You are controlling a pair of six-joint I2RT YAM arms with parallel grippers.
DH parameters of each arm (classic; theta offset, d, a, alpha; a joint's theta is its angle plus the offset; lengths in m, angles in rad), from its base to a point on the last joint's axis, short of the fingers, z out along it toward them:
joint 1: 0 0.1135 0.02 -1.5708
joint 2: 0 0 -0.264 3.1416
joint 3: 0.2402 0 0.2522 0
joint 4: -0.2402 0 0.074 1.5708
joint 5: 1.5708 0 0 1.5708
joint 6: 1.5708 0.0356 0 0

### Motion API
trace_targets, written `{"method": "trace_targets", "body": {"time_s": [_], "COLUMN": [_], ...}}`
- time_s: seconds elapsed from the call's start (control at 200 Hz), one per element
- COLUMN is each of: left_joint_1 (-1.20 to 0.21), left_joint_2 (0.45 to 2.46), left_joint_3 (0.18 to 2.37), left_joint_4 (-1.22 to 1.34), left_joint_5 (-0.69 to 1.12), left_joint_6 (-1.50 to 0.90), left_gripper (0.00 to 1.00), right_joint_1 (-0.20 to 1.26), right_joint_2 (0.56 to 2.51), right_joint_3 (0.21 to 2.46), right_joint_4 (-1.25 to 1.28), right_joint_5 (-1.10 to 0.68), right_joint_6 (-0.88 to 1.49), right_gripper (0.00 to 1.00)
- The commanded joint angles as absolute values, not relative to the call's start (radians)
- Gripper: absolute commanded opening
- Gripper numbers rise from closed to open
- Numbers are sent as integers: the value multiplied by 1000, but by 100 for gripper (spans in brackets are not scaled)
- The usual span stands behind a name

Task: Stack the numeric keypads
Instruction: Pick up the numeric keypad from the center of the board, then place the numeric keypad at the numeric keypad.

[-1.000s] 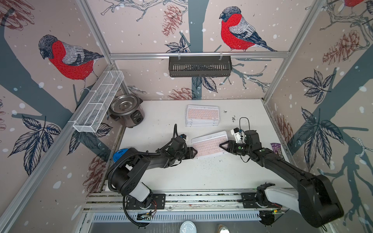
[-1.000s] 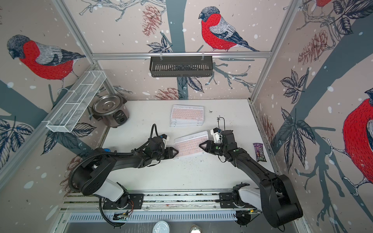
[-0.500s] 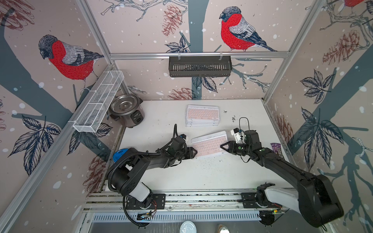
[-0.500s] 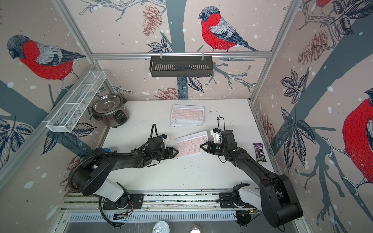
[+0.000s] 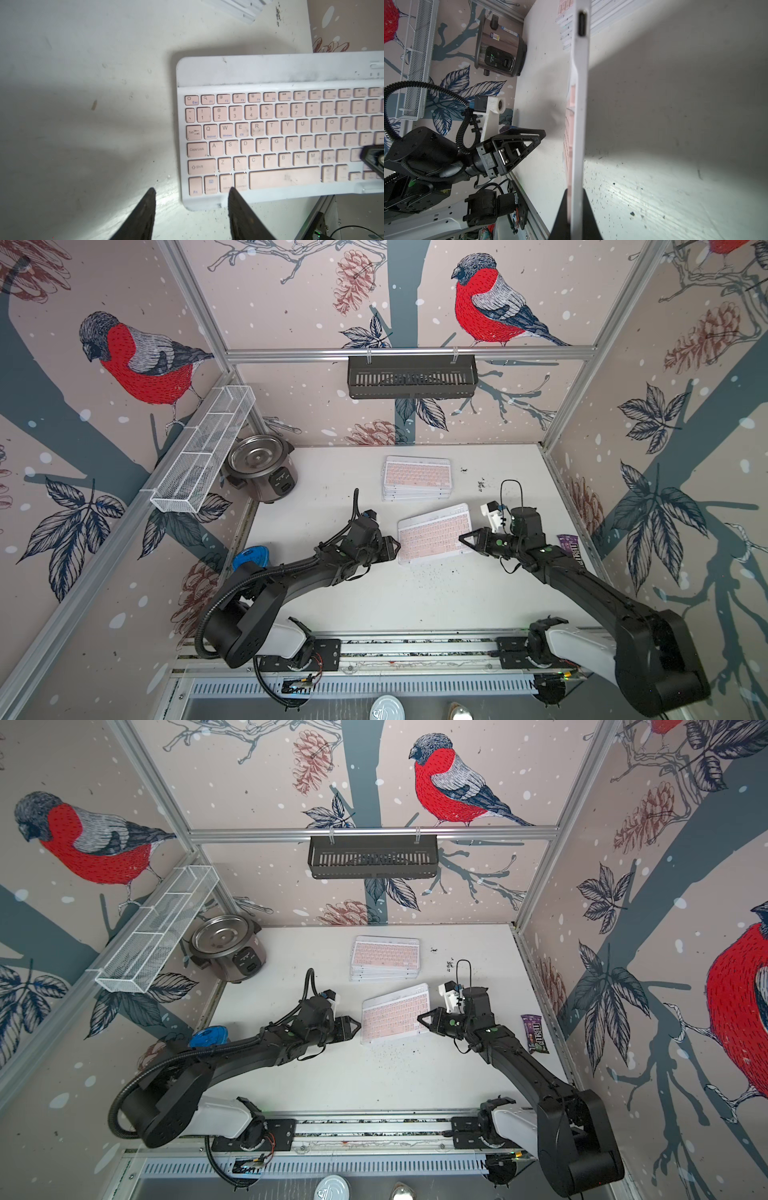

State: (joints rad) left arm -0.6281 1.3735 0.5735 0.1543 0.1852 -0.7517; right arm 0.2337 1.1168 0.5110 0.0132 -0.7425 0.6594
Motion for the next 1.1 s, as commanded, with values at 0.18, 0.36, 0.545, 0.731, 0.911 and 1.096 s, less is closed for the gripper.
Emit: {"method": "trace_targets", "body": {"time_s": [0.18,0.36,0.545,0.731,0.911,1.096], "left_joint_1": [-541,-506,-485,-476,-465,-453], "left_joint_2": [1227,1176,1186,1215,1244,1279], "left_joint_3": [581,581,589,614,624,626], "left_joint_4": [-5,-32,-31,-48,-35,-28], "left_joint_5": [96,47,47,45,47,60], "left_joint_6": [-741,-727,-719,-696,-695,-693], "left_gripper": [57,59,60,60,61,61], "right_joint_1": [187,159,149,150,158,171], "right_joint_2": [1129,1238,1454,1675,1866,2003], "right_joint_3": [639,744,894,1067,1197,1315], "right_joint_4": [71,204,319,400,485,454], "right_joint_5": [-823,-843,-867,-879,-888,-893], "right_joint_6": [670,694,716,750,799,789], "right_gripper": [6,7,7,6,6,6]}}
